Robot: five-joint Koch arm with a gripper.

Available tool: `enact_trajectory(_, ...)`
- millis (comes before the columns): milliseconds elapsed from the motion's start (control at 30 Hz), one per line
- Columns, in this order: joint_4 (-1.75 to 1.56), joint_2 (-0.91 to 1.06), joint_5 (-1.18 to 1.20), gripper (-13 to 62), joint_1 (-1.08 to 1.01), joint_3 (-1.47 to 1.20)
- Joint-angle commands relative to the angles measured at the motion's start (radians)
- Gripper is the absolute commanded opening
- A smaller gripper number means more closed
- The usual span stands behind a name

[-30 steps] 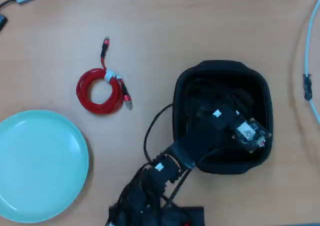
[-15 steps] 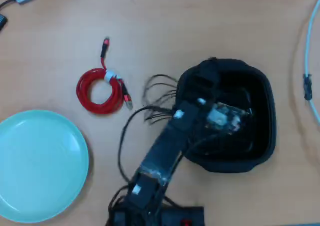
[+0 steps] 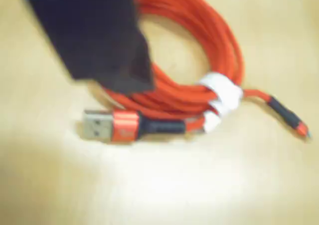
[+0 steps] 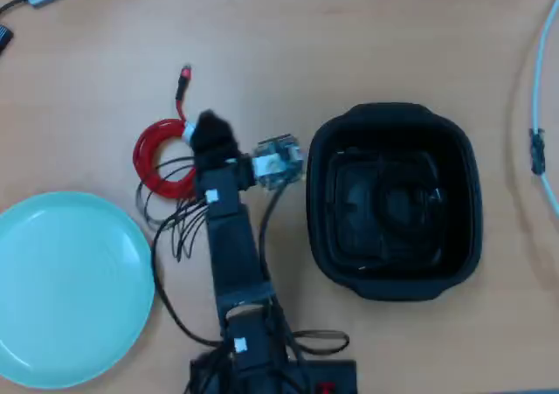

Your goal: Put a black charging cable in a black bowl and put a red charging cable in a green bowl

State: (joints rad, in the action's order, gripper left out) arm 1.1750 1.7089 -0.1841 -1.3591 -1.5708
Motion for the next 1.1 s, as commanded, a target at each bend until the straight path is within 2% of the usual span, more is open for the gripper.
enact_trajectory(0,0.000,-0.009,0.003,44.2,0.058,0.008)
enact_trajectory(100,-0.005,-0.012,0.095,44.3,0.175,-0.069)
enact_trajectory(200,-0.006,-0.021,0.288,44.2,0.256,-0.089)
enact_trajectory(300,-0.006,-0.084,0.518,44.2,0.324,-0.086)
enact_trajectory(433,-0.011,-0.153,0.676,44.2,0.405,-0.086)
enact_trajectory(700,-0.098,-0.325,0.772,44.2,0.489,-0.048)
enact_trajectory(1067,-0.086,-0.466,0.738,43.8,0.463,0.092)
